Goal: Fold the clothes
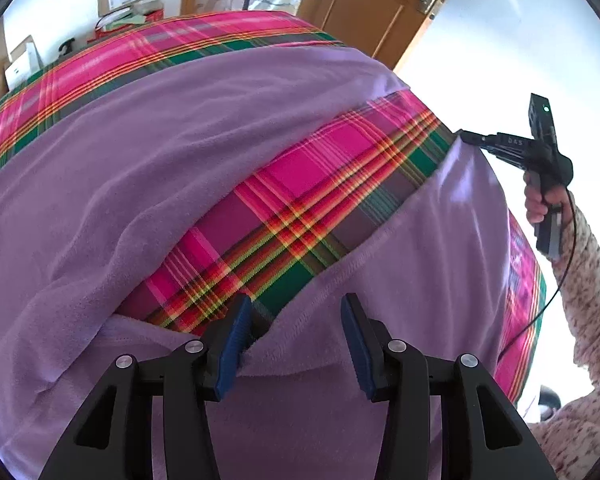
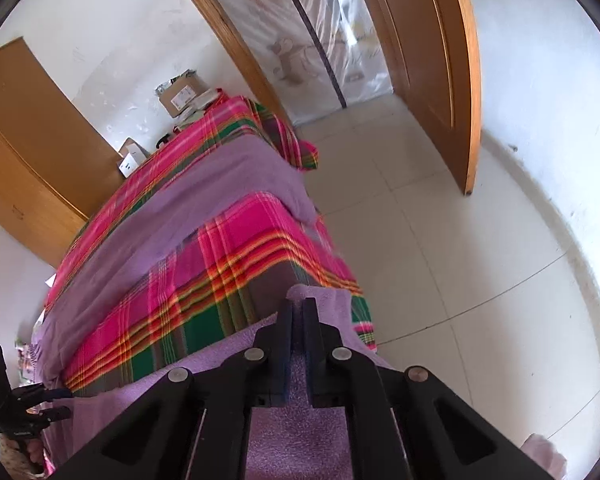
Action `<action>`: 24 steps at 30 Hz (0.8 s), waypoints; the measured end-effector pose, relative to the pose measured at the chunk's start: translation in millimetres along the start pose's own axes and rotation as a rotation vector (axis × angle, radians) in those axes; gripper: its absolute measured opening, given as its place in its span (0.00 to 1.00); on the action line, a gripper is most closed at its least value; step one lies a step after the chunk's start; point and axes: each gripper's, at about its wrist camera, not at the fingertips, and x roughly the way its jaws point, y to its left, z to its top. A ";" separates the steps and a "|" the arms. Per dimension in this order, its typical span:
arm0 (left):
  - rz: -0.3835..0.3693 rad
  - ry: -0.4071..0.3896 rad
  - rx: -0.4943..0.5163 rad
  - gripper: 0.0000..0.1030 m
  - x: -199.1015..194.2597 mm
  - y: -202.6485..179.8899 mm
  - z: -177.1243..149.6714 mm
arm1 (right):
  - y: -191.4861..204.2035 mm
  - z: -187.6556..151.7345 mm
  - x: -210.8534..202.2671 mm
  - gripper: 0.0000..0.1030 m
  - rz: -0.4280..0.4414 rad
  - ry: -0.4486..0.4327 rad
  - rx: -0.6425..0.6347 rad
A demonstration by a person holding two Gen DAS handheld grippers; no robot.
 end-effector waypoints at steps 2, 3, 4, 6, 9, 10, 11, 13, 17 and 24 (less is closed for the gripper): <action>0.020 -0.006 0.007 0.47 0.7 -1.5 1.2 | 4.1 5.7 -3.2 0.04 -0.047 -0.032 -0.013; 0.036 -0.010 0.013 0.45 1.7 -3.0 2.1 | 4.3 9.0 -2.4 0.04 -0.052 -0.039 -0.007; 0.049 -0.015 0.015 0.39 2.3 -3.7 2.9 | 4.5 12.1 -1.1 0.04 -0.058 -0.044 0.000; 0.064 -0.029 0.009 0.37 3.5 -3.4 4.5 | 4.0 15.8 5.7 0.05 -0.075 -0.029 0.017; 0.068 -0.041 -0.009 0.35 3.8 -0.3 4.4 | 3.3 18.9 14.9 0.06 -0.098 -0.007 0.032; 0.070 -0.045 -0.014 0.35 3.6 0.7 4.2 | 2.8 18.7 17.0 0.08 -0.101 -0.001 0.033; 0.077 -0.047 -0.017 0.35 2.3 1.2 3.5 | 0.9 18.4 17.1 0.09 -0.092 0.002 0.041; 0.082 -0.047 -0.015 0.35 1.5 -1.2 2.8 | -6.2 16.8 10.2 0.12 -0.072 -0.004 0.075; 0.080 -0.072 -0.017 0.35 -9.6 -5.9 0.5 | -27.4 9.7 -11.3 0.25 -0.026 -0.034 0.172; 0.045 -0.098 0.014 0.35 -28.0 -29.8 -14.5 | -71.8 -37.2 -38.9 0.30 0.102 -0.044 0.414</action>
